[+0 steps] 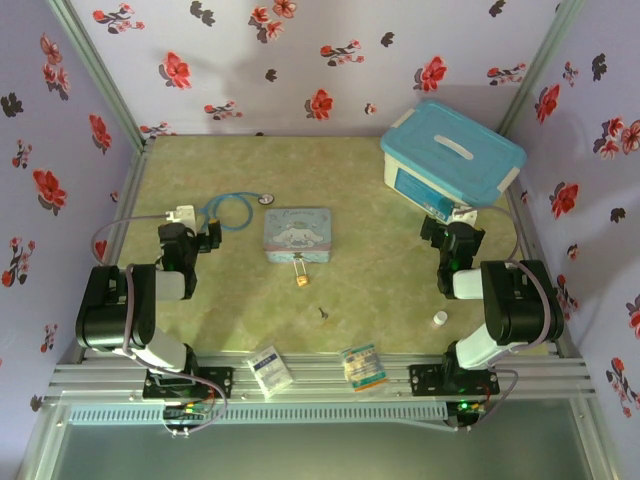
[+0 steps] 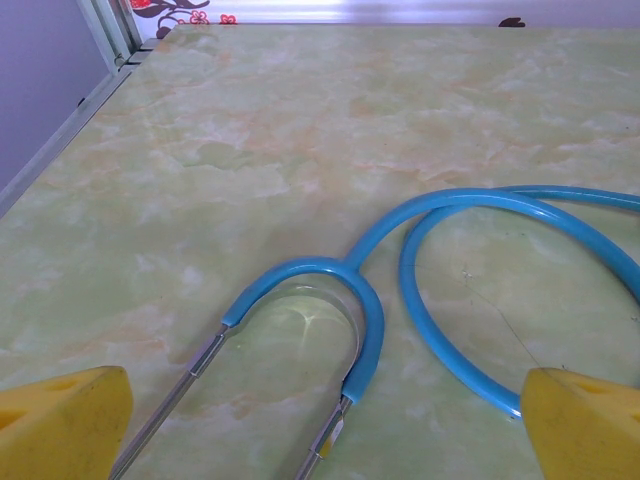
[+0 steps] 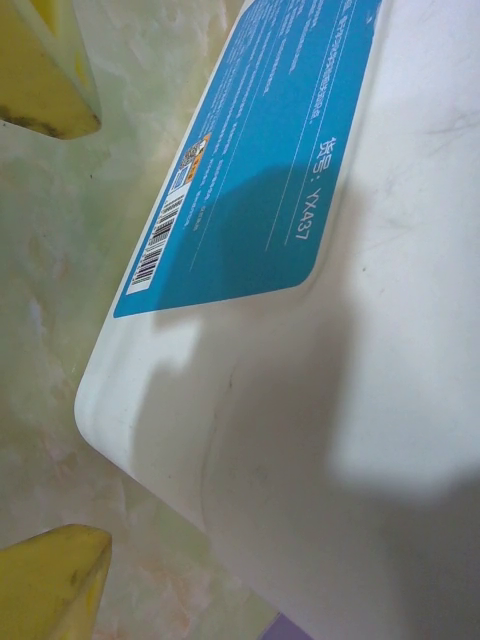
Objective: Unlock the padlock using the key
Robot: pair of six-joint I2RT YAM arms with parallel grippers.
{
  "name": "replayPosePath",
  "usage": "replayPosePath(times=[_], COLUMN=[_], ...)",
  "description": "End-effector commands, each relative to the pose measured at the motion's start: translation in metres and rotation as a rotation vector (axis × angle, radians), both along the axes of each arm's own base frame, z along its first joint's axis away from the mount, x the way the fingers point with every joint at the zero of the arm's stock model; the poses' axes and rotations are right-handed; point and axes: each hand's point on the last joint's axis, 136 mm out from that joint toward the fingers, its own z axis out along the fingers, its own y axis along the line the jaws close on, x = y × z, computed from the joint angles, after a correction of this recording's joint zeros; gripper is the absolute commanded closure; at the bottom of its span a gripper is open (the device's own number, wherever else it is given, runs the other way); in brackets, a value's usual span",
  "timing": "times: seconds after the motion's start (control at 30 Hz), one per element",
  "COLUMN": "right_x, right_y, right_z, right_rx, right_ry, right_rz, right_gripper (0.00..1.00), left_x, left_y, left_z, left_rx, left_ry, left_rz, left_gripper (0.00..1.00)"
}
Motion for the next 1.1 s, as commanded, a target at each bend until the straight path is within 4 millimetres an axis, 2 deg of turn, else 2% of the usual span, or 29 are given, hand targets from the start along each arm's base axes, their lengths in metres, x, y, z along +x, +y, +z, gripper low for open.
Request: replayPosePath(times=[0.0, 0.23, 0.3, 0.5, 0.6, 0.67, 0.7, 0.83, 0.9, 0.97, 1.0, 1.07], right_x=[0.004, 0.000, -0.001, -0.018, -0.029, -0.040, -0.040, -0.042, -0.052, -0.068, -0.078, -0.095], right_y=[-0.001, -0.008, -0.008, -0.011, -0.013, -0.022, -0.012, 0.054, 0.089, 0.116, 0.128, 0.150], right_z=[0.003, 0.006, 0.010, 0.049, 0.068, 0.072, 0.074, 0.080, 0.080, 0.074, 0.070, 0.061], right_rx=[-0.005, -0.004, -0.008, 0.012, 0.116, 0.257, 0.305, 0.522, 0.620, 0.583, 0.543, 0.509], right_ry=[-0.010, -0.032, -0.044, -0.061, -0.063, -0.054, -0.029, 0.076, 0.148, 0.221, 0.255, 0.312], right_rz=[0.005, -0.036, -0.037, -0.069, -0.120, -0.229, -0.178, 0.134, 0.268, 0.335, 0.350, 0.374], right_gripper=[0.01, 0.01, 0.01, 0.01, 0.01, 0.01, 0.01, 0.01, 0.01, 0.01, 0.01, 0.01], left_x=[0.005, 0.005, 0.001, -0.016, -0.029, -0.040, -0.044, -0.068, -0.085, -0.098, -0.105, -0.113], left_y=[0.002, 0.002, 0.008, 0.019, 0.023, 0.024, 0.023, 0.012, -0.002, -0.021, -0.027, -0.045], left_z=[0.009, 0.009, 0.015, 0.059, 0.089, 0.108, 0.114, 0.132, 0.142, 0.155, 0.142, 0.139], left_rx=[0.013, 0.014, 0.013, 0.000, -0.053, -0.139, -0.182, -0.458, -0.579, -0.677, -0.744, -0.851], left_ry=[-0.029, -0.033, -0.057, -0.117, -0.149, -0.174, -0.179, -0.232, -0.290, -0.350, -0.325, -0.298], left_rz=[-0.003, -0.004, 0.032, 0.106, 0.150, 0.178, 0.186, 0.204, 0.130, 0.015, 0.003, -0.080], left_gripper=[0.00, 0.00, 0.00, 0.00, 0.00, 0.00, 0.00, 0.00, 0.00, 0.00, 0.00, 0.00])
